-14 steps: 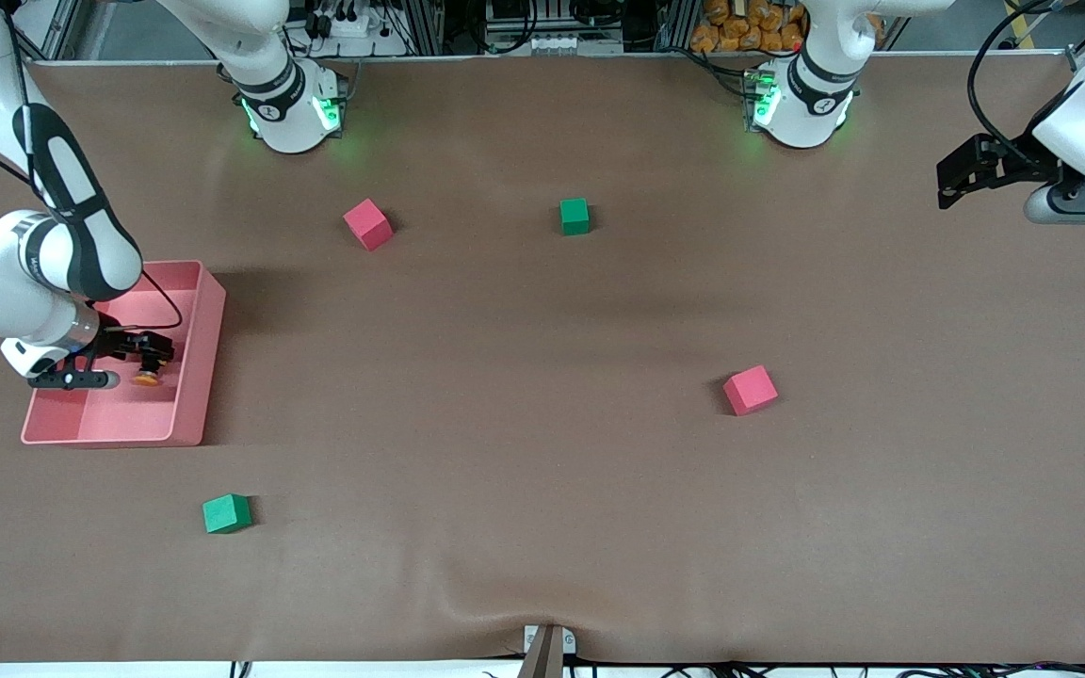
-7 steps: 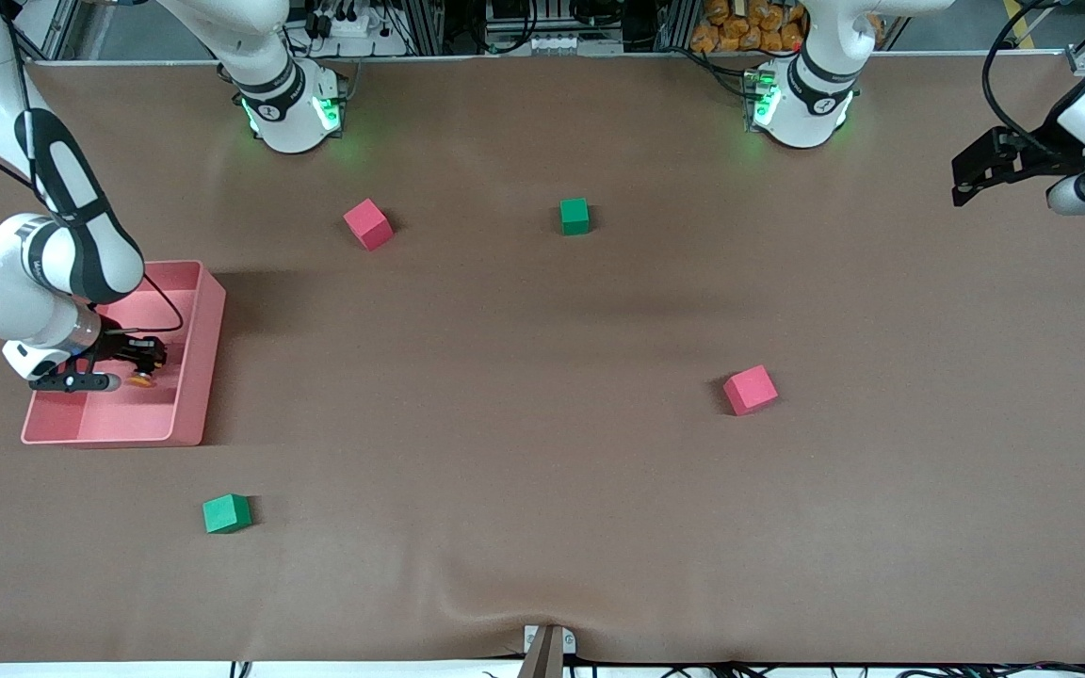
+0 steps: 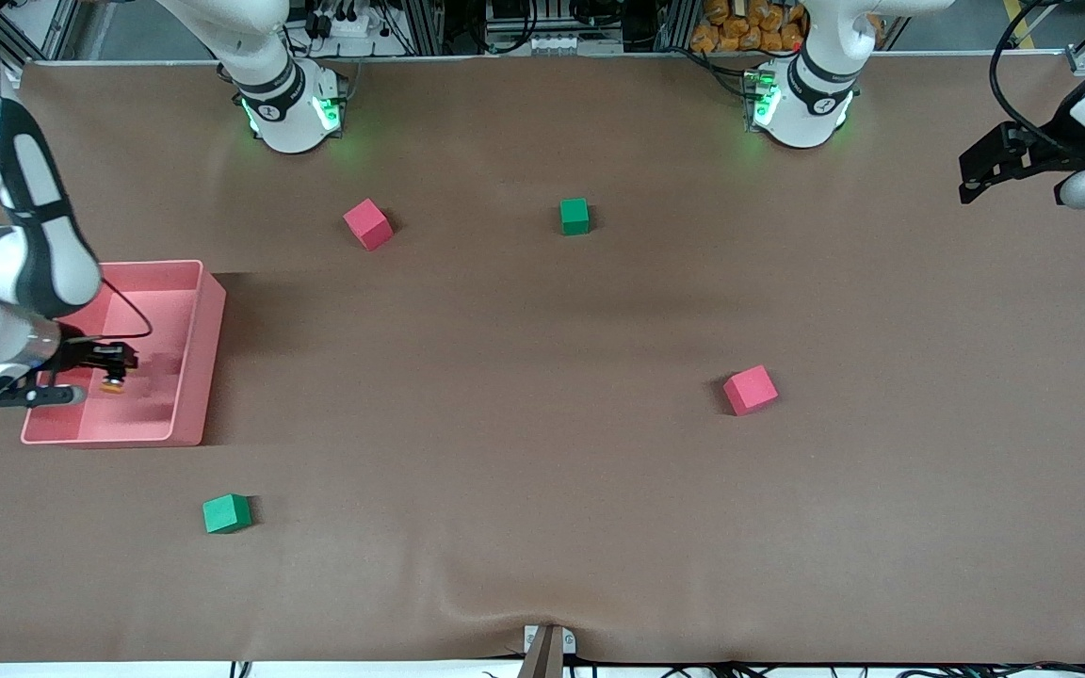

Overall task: Place and upright button with both arms
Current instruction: 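Close the right gripper on the button's base and lift it, then carry the button with the right gripper to the table's middle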

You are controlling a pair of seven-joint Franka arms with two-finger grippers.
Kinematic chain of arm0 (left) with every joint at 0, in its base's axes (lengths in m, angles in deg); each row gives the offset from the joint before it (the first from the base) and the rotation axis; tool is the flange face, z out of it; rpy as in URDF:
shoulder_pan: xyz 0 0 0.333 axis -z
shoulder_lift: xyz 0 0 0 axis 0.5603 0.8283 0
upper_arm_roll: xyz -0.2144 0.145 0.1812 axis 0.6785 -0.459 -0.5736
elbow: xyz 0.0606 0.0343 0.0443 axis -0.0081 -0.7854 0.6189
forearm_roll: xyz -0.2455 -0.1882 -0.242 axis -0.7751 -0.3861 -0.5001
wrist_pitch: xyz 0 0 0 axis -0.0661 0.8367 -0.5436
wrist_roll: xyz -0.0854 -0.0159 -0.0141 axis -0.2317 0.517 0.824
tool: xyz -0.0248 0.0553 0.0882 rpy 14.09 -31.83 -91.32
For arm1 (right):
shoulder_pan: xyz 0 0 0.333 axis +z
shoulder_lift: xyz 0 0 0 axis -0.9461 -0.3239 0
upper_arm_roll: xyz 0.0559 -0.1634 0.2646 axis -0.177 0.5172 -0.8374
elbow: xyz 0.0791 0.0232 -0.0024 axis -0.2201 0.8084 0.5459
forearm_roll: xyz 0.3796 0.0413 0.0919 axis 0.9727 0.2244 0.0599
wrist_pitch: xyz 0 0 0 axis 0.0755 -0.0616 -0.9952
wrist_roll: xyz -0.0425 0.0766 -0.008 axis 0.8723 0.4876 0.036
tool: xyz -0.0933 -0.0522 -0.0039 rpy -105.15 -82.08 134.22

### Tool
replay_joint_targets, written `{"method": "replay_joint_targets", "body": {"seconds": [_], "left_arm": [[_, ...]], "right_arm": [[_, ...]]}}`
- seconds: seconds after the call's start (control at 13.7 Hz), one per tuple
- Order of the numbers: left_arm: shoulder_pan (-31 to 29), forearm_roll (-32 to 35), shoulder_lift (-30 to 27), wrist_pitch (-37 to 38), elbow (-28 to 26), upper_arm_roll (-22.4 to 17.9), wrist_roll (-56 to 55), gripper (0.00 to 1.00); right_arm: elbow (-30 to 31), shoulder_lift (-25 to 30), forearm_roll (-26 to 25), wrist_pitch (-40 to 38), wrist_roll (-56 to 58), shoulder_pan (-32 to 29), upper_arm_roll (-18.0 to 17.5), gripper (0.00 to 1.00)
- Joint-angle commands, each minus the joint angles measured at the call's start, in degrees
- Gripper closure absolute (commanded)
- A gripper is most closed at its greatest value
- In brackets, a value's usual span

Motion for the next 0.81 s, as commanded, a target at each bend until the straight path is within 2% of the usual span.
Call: {"method": "replay_joint_targets", "body": {"seconds": [0.0,0.22,0.44,0.73], "left_arm": [[-0.85,0.01,-0.51,-0.06,0.12,0.18,0.38,0.00],[-1.02,-0.43,-0.06,-0.84,-0.66,0.18,0.38,0.00],[-1.98,-0.43,0.02,-1.99,-2.24,0.00,0.38,0.00],[-3.31,-0.70,-0.15,-2.34,-3.83,0.00,0.38,0.00]], "right_arm": [[-9.12,0.55,1.94,-11.96,0.51,1.91,-0.56,1.00],[-14.84,0.46,4.15,-19.72,-2.02,5.25,-0.56,1.00],[-20.38,0.46,4.24,-25.87,-13.17,12.53,-0.65,1.00],[-23.56,-0.41,11.52,-26.86,-28.46,23.60,-0.56,1.00]]}}
